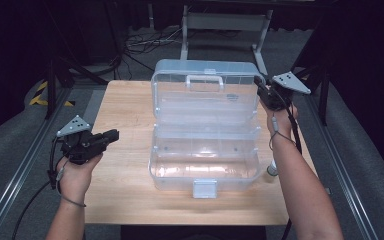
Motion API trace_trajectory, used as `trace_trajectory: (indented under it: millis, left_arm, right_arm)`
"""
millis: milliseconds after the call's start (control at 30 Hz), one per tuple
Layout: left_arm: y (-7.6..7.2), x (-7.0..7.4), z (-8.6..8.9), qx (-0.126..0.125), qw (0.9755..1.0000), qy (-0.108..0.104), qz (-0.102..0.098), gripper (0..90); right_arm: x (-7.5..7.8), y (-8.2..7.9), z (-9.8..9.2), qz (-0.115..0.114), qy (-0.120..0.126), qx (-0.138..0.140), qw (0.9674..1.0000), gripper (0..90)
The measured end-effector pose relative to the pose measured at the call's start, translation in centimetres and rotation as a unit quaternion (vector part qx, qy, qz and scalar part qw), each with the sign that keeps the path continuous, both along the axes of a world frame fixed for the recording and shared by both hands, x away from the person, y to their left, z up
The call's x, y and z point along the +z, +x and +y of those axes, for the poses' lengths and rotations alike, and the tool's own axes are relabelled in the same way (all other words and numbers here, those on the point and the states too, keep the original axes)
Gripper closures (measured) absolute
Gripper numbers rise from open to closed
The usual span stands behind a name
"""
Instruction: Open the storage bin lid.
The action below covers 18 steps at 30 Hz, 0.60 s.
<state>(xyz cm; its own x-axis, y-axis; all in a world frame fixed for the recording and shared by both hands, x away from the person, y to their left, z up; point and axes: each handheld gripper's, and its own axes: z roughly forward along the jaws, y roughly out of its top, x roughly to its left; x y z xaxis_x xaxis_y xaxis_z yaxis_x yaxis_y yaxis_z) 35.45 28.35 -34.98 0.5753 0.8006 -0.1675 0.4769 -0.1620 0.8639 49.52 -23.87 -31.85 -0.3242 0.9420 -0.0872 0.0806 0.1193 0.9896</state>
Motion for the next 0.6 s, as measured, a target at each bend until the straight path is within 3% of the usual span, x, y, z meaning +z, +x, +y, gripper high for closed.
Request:
trace_trajectory:
  millis: [600]
  left_arm:
    - [-0.1,-0.6,0.6,0.01,0.9999,0.002,0.012,81.7]
  right_arm:
    - [-0.6,2.6,0.0,0.019,-0.003,0.004,0.9998,79.4]
